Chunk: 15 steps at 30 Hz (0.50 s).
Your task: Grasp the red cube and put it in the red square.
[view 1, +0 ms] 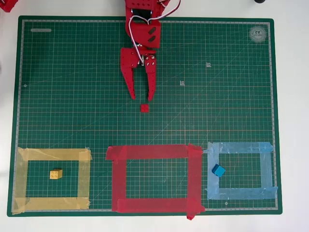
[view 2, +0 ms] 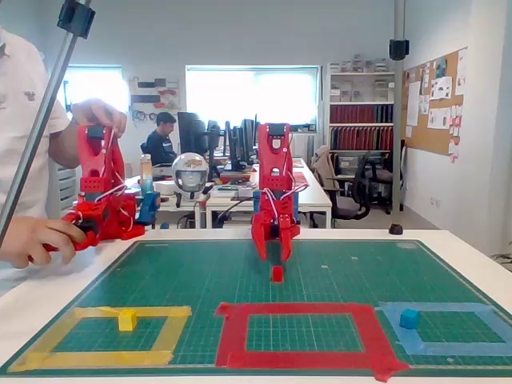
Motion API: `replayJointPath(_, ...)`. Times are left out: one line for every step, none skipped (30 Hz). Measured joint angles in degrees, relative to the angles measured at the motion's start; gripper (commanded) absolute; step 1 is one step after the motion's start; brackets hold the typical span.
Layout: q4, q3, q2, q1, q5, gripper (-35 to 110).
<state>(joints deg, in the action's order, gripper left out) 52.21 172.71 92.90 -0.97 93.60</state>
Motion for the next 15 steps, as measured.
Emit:
replayJointPath(0.0,-0.8,-0.9,0.4,0.0,18)
replayJointPath(0.0,-1.3,-1.4,0.4,0.0,18)
replayJointPath(0.0,-2.0,-2.2,0.4,0.0,18)
replayJointPath(0.0,-2.8,-3.1,0.4,-0.2,18)
replayJointPath(0.0,-3.3,-3.6,0.4,-0.2,18)
replayJointPath(0.0,-4.0,-4.3,0.7,-0.2,18)
replayJointPath(0.0,-4.4,-5.2,1.1,-0.2,18)
replayJointPath(0.0,-4.7,-6.1,1.2,-0.2,18)
replayJointPath(0.0,-5.2,-6.7,1.2,-0.2,18)
replayJointPath(0.0,-5.6,-7.3,1.2,-0.2,18)
replayJointPath(0.0,-6.2,-8.2,1.2,-0.2,18)
replayJointPath(0.0,-6.5,-8.7,1.2,-0.2,18)
replayJointPath(0.0,-6.9,-9.3,1.2,-0.2,18)
replayJointPath(0.0,-7.3,-9.8,1.2,-0.2,18)
replayJointPath(0.0,-7.6,-9.8,1.4,-0.2,18)
